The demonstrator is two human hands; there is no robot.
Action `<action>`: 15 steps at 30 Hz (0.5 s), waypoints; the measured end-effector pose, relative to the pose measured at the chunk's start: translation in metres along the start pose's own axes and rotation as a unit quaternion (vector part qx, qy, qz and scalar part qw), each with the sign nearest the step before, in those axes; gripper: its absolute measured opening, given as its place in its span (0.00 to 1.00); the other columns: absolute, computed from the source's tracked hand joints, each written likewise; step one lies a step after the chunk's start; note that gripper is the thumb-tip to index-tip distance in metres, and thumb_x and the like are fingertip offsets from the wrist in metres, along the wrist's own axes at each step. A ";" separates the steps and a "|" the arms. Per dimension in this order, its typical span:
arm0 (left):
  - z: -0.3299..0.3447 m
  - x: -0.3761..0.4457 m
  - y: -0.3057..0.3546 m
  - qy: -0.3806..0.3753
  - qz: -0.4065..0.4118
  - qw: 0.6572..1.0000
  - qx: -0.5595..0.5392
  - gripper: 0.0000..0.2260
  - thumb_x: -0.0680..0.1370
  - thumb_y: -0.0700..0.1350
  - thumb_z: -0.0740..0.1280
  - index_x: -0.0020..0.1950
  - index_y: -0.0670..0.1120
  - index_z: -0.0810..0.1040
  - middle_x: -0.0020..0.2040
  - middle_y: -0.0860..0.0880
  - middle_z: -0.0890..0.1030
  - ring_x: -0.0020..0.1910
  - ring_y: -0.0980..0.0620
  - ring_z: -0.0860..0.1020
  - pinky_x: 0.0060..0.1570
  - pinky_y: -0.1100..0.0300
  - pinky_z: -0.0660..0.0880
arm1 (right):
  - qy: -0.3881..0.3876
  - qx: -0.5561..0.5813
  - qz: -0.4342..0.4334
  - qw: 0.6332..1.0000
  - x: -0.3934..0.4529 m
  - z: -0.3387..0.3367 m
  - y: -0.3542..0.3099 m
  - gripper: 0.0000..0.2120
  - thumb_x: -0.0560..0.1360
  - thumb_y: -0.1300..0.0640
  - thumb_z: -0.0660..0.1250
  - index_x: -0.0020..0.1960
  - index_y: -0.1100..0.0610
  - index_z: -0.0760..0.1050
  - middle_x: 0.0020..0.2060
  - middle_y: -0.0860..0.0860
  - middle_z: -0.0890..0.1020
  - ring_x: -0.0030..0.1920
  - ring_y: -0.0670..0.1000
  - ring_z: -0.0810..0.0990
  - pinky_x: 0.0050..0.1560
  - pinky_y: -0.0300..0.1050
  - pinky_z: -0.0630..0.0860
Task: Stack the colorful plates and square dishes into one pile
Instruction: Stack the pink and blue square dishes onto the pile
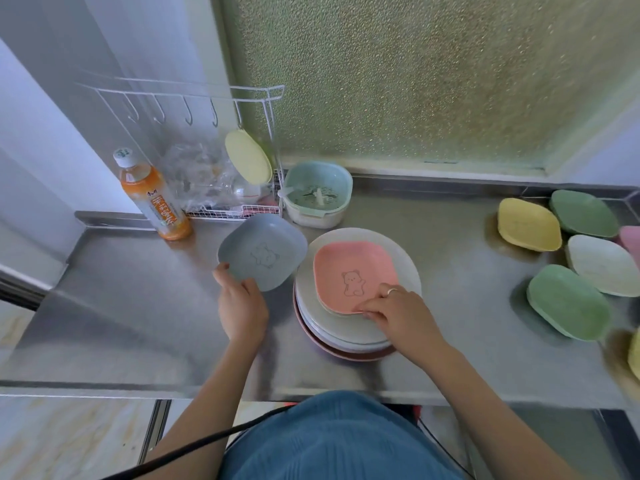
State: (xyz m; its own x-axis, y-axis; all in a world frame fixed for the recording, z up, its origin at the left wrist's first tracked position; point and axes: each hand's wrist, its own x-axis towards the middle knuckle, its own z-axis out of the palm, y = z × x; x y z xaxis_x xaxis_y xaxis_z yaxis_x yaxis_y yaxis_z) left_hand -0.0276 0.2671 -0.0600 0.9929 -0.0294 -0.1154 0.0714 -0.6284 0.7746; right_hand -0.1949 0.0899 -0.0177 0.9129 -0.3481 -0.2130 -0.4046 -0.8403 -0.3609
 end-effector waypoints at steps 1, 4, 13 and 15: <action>0.000 0.000 0.003 0.000 0.003 1.000 -0.005 0.17 0.76 0.41 0.52 0.65 0.47 0.58 0.45 0.34 0.79 0.38 0.34 0.78 0.39 0.42 0.76 | -0.018 -0.004 0.000 1.000 0.001 0.000 0.001 0.13 0.78 0.52 0.60 0.58 0.43 0.78 0.44 0.47 0.72 0.53 0.52 0.72 0.50 0.46 0.68; 0.000 -0.003 0.011 0.002 0.028 0.999 -0.024 0.23 0.75 0.41 0.53 0.70 0.51 0.55 0.44 0.38 0.79 0.38 0.35 0.78 0.38 0.44 0.76 | -0.045 -0.004 0.007 0.999 0.007 0.000 0.005 0.13 0.78 0.50 0.60 0.58 0.40 0.78 0.48 0.47 0.74 0.55 0.51 0.72 0.52 0.47 0.67; 0.007 -0.008 0.030 -0.079 0.146 0.986 -0.034 0.25 0.78 0.40 0.54 0.75 0.49 0.58 0.37 0.41 0.77 0.34 0.39 0.77 0.37 0.48 0.75 | 0.133 0.243 0.092 0.956 0.026 -0.009 -0.006 0.23 0.76 0.40 0.58 0.69 0.45 0.66 0.44 0.41 0.77 0.43 0.39 0.75 0.46 0.38 0.70; 0.012 -0.013 0.034 -0.113 0.186 0.976 -0.028 0.25 0.77 0.39 0.55 0.75 0.48 0.60 0.32 0.44 0.75 0.33 0.42 0.76 0.34 0.52 0.72 | 0.156 0.287 0.123 0.937 0.032 -0.012 -0.007 0.21 0.78 0.43 0.57 0.69 0.48 0.67 0.58 0.45 0.79 0.56 0.45 0.76 0.56 0.42 0.70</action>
State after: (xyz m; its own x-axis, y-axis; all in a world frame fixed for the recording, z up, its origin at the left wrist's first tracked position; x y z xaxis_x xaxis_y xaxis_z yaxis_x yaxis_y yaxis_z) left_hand -0.0394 0.2373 -0.0398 0.9053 -0.4217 0.0506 -0.2780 -0.4984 0.8212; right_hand -0.1622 0.0798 -0.0111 0.7232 -0.6818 -0.1099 -0.4844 -0.3874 -0.7844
